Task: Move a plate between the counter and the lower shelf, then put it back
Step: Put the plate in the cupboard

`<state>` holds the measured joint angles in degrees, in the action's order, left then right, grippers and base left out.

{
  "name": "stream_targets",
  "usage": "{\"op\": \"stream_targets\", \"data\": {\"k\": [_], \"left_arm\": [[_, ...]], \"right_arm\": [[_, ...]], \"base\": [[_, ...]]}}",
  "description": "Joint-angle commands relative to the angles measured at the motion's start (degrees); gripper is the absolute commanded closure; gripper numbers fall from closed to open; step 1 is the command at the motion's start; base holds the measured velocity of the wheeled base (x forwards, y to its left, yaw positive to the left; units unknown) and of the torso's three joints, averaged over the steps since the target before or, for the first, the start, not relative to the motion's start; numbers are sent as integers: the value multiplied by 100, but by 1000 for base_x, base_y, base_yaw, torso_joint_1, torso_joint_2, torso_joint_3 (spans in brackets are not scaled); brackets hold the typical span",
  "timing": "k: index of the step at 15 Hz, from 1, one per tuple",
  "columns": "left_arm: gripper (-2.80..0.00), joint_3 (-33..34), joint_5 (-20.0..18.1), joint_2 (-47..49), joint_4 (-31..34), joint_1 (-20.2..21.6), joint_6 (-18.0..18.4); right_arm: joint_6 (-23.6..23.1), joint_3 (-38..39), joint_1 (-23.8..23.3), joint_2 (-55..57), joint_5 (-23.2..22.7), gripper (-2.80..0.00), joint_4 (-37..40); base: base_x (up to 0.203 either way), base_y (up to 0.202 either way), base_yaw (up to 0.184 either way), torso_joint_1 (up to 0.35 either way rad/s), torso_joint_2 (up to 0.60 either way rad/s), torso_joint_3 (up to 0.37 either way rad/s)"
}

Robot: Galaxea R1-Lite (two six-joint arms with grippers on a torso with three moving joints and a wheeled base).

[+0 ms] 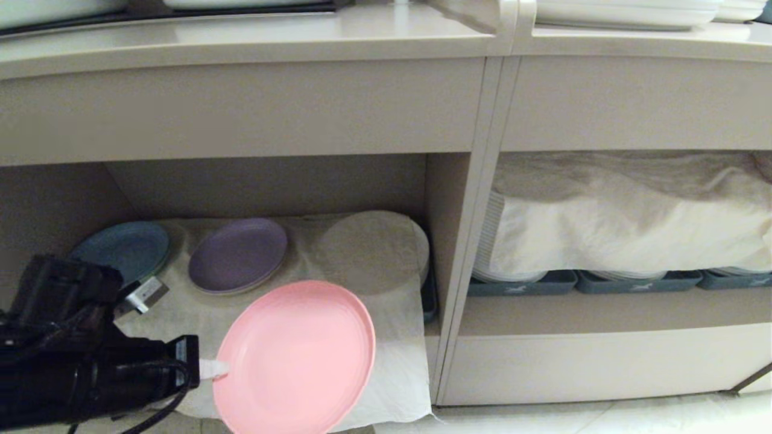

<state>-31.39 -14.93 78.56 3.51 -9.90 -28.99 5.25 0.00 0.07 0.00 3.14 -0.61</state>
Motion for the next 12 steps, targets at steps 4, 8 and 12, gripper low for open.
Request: {"op": "stream_targets", "data": {"k": [4,8,12], "left_arm": [[0,-522,6,927,-55,-375,-50],[0,-786,25,1368,-390,-412,-72],[0,-781,114,1549,-940,-425,-291]], "right_arm": [[2,0,1,0,2,0,0],[2,0,1,0,2,0,0],[2,0,1,0,2,0,0]], "base": [[0,0,0,0,0,0],[0,0,0,0,0,0],[0,0,0,0,0,0]]}}
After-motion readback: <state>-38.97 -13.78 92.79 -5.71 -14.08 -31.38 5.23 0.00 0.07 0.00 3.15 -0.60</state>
